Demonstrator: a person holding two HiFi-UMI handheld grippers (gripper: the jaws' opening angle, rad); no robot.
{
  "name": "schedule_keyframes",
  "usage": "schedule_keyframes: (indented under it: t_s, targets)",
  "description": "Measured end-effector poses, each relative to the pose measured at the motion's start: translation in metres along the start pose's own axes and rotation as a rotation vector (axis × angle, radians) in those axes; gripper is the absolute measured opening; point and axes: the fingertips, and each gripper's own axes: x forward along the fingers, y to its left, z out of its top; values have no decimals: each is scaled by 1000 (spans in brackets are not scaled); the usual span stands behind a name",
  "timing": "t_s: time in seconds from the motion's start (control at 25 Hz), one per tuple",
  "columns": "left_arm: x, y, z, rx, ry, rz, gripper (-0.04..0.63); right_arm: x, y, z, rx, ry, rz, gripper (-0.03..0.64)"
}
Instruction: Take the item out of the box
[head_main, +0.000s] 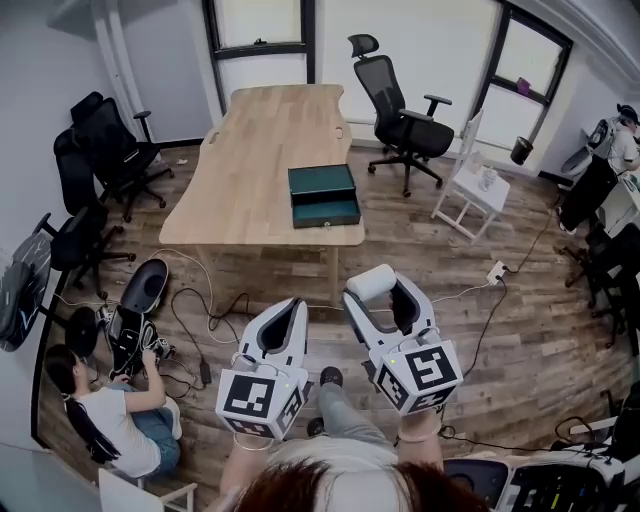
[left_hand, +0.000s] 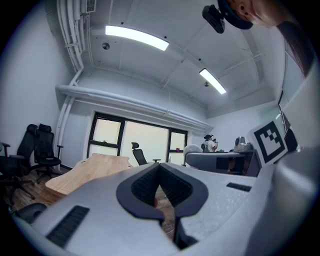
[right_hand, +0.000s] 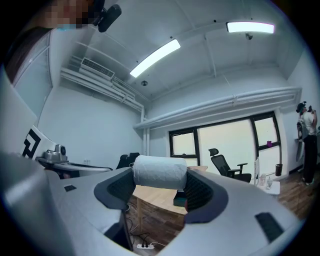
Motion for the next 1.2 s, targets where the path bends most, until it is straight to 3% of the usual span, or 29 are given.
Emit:
schedule_keyframes:
  t_s: [1.2]
  targets:
    - [-38,-23,0,-5,-9,6,8,-31,27,3,-12,7,49,313]
